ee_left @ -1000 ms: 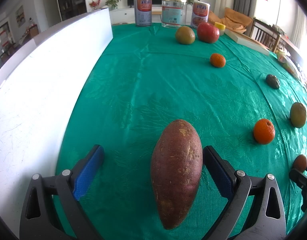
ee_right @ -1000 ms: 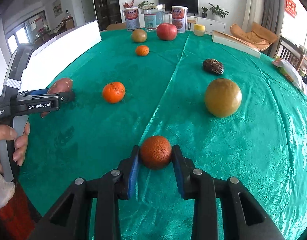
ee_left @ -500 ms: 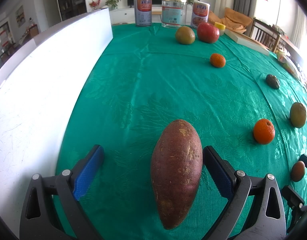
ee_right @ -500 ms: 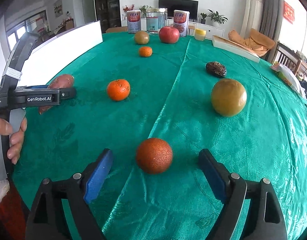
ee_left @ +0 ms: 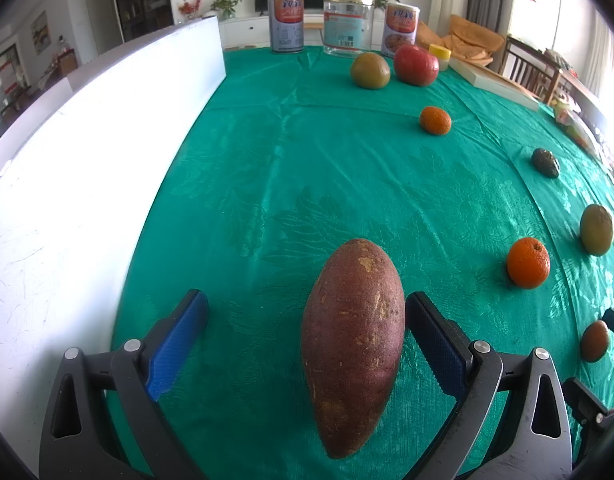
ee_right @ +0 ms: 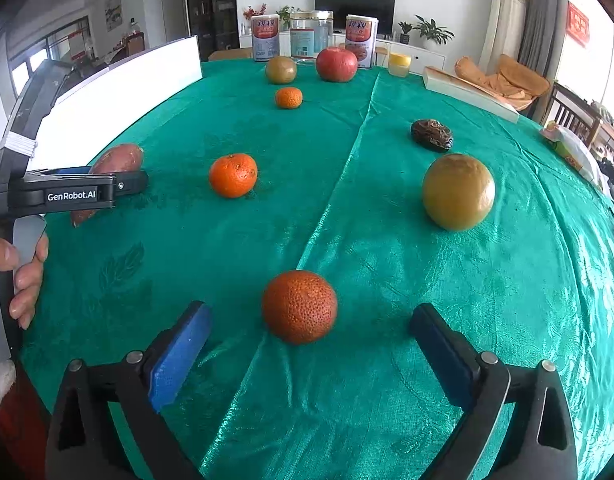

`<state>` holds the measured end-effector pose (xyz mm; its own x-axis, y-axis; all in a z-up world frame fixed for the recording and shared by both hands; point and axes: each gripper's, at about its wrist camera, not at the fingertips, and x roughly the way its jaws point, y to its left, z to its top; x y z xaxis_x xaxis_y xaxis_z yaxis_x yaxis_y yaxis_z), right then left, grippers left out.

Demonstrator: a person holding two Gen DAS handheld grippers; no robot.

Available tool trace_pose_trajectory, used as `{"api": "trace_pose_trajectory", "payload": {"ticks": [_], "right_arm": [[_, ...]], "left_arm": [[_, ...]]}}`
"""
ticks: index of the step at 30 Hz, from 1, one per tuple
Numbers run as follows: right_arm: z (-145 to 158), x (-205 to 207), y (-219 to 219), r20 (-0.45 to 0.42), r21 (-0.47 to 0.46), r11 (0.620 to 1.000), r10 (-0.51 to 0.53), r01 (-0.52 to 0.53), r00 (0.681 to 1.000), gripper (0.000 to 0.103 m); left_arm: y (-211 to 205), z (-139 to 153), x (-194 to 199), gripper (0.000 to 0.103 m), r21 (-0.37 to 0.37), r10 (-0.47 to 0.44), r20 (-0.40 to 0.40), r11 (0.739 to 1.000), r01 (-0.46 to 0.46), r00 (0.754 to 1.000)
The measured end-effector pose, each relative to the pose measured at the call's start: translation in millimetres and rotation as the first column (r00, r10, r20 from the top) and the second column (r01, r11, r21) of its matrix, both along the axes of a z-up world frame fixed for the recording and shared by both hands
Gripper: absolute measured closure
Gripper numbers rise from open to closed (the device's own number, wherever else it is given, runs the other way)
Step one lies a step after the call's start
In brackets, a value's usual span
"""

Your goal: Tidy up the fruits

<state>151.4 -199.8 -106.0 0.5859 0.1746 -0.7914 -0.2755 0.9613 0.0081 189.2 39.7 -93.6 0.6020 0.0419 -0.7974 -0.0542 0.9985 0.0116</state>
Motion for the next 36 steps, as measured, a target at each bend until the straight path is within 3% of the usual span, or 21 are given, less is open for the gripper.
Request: {"api": "trace_pose_trajectory", "payload": {"ticks": [5,8,11,15,19,21,23,24,30,34,36], "right_arm": [[0,-1,1,0.003,-0.003,1.0,0.003,-0.003,1.0,0.0],[1,-2,0,0.003,-0.001,1.0,0.007,-0.007,1.0,0.0],[1,-4,1,0.005,0.002,1.0,0.023,-0.023,1.0,0.0],[1,-5,1,0.004,0.008,0.999,0.038,-0.038,0.999,0.0],[7,-10,-20,-0.017,0.143,0.989,0.025,-0.022,1.0,0.0],[10,-12,-35,-0.048,0.224,0.975,0.008,0.003,0.999,0.0],[13,-11,-41,-0.068,0.244,0.97,0.006,0.011,0.998,0.001],[14,-11,-40,-0.072,0.228,0.974,0.008,0.008,0.997,0.001],[19,3,-11,-0.084,0.131,0.991,0.032,-0.02,0.996,0.025],[17,14,-4,-0.128,0.024,0.998,-0.056,0.059,0.99,0.073],[23,11,-4,-0.154,0.092,0.993,-0.061,0.076,0.986,0.073]], "left_arm": [[0,-1,1,0.003,-0.011,-0.006,-0.001,1.0,0.006,1.0],[2,1,-3,0.003,-0.031,-0.121,-0.018,0.992,0.12,0.993],[11,6,-12,0.004,-0.103,-0.196,-0.038,0.976,0.191,0.98],[18,10,-14,0.005,-0.197,-0.185,-0.04,0.965,0.174,0.982],[5,10,-12,0.006,-0.157,-0.194,-0.044,0.97,0.185,0.98],[-6,9,-14,0.018,-0.138,-0.226,-0.037,0.966,0.218,0.974],[-15,9,-18,0.055,-0.039,-0.228,-0.034,0.973,0.226,0.973],[-18,9,-18,0.06,-0.006,-0.224,-0.032,0.975,0.224,0.974],[-4,16,-26,0.063,-0.17,-0.186,-0.043,0.97,0.176,0.982],[-2,31,-40,0.063,-0.231,-0.2,-0.036,0.955,0.187,0.979],[1,49,-48,0.063,-0.272,-0.207,-0.015,0.942,0.195,0.978]]}}
